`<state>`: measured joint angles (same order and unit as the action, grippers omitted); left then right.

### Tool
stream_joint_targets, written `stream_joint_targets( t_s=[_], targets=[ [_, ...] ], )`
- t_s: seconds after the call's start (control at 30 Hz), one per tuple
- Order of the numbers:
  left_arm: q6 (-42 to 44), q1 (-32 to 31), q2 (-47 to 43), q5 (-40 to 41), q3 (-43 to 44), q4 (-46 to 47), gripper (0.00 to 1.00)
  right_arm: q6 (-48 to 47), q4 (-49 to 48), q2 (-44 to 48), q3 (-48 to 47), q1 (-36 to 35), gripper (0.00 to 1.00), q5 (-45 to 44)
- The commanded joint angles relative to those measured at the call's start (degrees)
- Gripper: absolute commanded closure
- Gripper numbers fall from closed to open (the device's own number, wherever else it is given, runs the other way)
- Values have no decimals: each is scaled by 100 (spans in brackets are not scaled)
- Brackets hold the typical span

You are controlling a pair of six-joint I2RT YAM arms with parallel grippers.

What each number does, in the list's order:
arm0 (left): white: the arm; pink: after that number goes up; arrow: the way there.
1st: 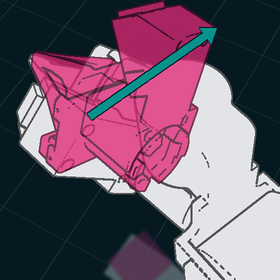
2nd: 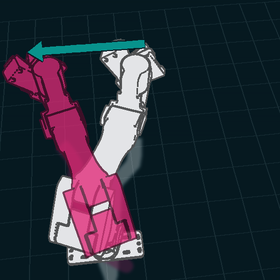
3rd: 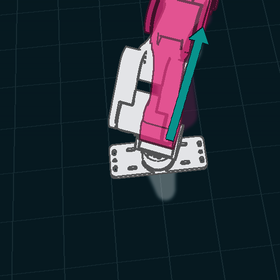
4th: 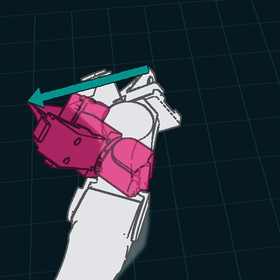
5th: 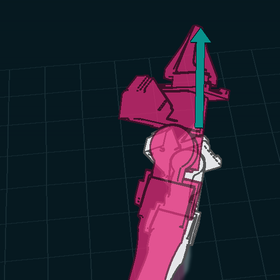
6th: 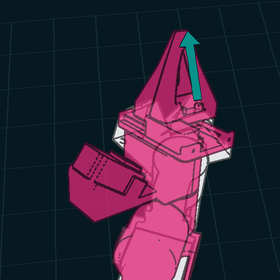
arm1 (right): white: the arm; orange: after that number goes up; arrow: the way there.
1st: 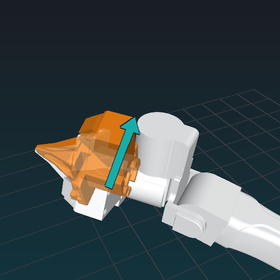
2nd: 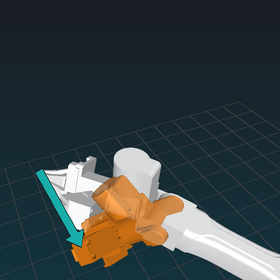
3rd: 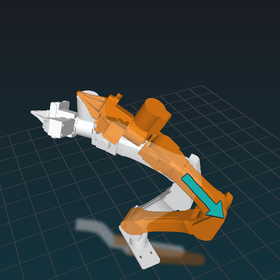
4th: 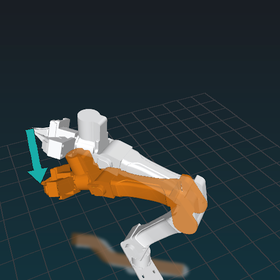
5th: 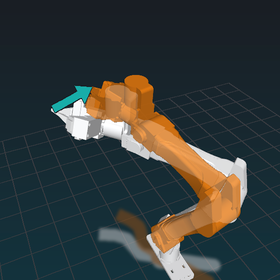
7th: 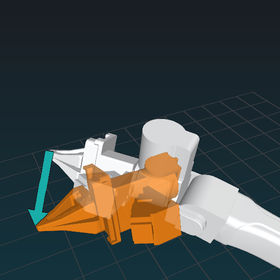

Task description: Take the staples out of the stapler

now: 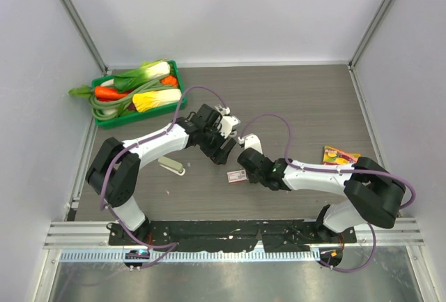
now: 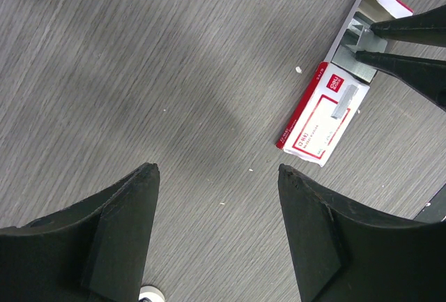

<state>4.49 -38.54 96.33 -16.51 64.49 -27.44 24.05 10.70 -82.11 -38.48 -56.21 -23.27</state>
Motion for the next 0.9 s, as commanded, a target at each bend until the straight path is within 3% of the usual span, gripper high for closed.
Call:
stream_joint_targets(
  t_s=[0.0, 0.23, 0.6, 0.87],
  targets=[
    [-45, 22, -212, -98, 29, 116, 27, 3, -252, 133, 112, -48, 79, -90],
    [-45, 22, -211, -98, 37, 125, 27, 12, -288, 125, 148, -48, 79, -38],
    [-54, 22, -203, -98, 73, 107, 27, 134, -7, 361, 183, -57, 62, -38],
    [-54, 22, -194, -80, 81, 90, 27, 91, 161, 757, -159, -57, 63, -90]
  ],
)
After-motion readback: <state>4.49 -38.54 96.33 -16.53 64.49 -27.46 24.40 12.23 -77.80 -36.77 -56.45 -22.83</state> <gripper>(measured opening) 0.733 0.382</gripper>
